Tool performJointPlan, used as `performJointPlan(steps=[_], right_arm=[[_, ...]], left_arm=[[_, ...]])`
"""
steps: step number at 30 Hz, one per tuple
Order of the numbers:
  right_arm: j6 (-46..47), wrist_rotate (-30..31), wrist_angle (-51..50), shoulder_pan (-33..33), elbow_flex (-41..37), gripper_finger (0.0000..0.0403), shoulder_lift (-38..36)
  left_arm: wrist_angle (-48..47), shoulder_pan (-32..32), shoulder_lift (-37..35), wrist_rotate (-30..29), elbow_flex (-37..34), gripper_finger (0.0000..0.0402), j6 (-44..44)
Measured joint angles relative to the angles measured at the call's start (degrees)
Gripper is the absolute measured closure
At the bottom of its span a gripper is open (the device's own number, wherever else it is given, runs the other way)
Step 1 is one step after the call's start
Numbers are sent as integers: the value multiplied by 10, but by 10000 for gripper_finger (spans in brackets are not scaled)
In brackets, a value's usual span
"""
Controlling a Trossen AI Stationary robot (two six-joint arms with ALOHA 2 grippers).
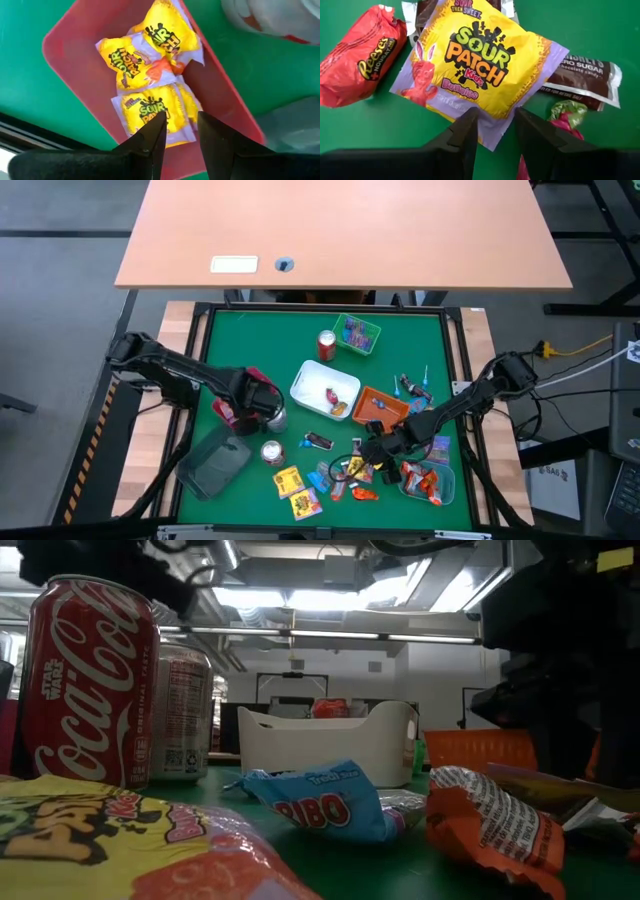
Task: Sort candy
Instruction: Put the yellow candy into the red bin
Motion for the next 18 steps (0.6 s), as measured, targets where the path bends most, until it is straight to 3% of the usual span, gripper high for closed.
performJointPlan(steps=[4, 11, 18], right_arm=[[0, 0, 8, 0, -1, 304, 1], [0, 1, 13, 0, -1, 395, 2], [0, -5, 5, 0, 5, 385, -1]], left_arm=[[1, -18, -27, 0, 0, 301, -26], [28, -61, -50, 0, 0, 301, -36], [63, -97, -51, 0, 0, 301, -36]])
